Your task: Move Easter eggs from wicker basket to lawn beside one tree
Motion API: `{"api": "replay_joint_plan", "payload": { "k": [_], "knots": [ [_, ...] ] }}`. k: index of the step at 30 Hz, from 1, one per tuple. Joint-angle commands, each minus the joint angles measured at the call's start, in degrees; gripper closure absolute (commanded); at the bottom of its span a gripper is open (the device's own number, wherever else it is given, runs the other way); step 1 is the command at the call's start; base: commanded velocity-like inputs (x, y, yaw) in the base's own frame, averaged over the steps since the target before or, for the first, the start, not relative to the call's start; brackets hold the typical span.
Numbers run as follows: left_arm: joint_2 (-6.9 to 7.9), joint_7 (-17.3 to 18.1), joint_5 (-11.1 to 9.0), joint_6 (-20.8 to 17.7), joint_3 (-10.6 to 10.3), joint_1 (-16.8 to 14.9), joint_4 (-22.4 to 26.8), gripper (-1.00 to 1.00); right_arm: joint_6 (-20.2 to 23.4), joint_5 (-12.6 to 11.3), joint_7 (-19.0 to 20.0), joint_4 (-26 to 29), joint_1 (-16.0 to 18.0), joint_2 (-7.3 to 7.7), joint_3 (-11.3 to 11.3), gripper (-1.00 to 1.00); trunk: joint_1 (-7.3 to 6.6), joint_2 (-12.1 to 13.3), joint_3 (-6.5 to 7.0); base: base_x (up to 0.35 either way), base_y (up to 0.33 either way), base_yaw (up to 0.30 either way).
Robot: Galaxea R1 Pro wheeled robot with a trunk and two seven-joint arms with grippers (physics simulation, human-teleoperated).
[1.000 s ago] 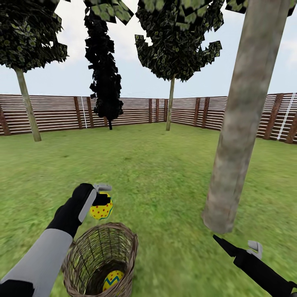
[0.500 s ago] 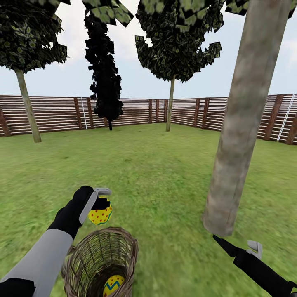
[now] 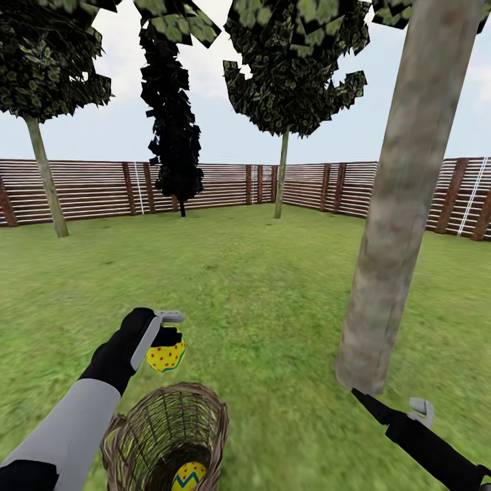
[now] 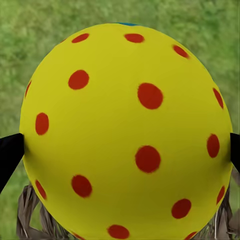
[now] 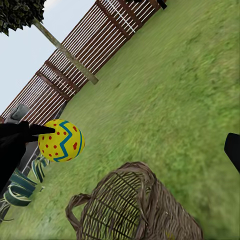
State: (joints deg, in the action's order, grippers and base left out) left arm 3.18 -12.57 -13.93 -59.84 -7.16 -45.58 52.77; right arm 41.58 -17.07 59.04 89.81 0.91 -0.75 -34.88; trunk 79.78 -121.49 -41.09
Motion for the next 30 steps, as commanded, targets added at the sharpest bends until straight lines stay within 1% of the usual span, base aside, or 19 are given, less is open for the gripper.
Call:
{"api": "replay_joint_plan", "payload": {
  "k": [1, 30],
  "knots": [
    [0.07, -0.5, -0.6, -0.2, -0.2, 0.0, 0.0, 1.0, 0.3, -0.2, 0.1, 0.0, 0.1, -0.04, -0.1, -1.0, -0.23, 0.4, 0.12, 0.0, 0.0, 0.0],
    [0.07, -0.5, -0.6, -0.2, -0.2, 0.0, 0.0, 1.0, 0.3, -0.2, 0.1, -0.1, 0.1, -0.04, 0.0, -1.0, -6.6, 12.0, 5.33, 0.0, 0.0, 0.0]
  ]
}}
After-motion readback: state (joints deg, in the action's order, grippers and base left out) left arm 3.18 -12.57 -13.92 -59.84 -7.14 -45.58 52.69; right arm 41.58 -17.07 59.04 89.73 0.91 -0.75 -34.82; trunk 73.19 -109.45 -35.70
